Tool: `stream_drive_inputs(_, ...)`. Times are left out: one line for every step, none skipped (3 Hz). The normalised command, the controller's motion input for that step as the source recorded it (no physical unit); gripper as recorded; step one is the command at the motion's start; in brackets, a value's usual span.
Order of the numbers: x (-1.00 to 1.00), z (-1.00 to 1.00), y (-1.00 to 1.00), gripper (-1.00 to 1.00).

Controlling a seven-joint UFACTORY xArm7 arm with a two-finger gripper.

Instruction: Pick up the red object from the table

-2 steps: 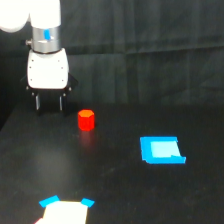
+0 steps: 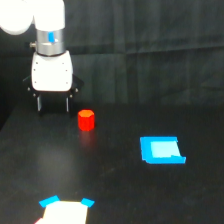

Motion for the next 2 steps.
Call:
stream_drive_inputs(0.92, 0.13, -0.56, 1.00)
stream_drive_inputs(0.97, -0.08, -0.49, 1.00)
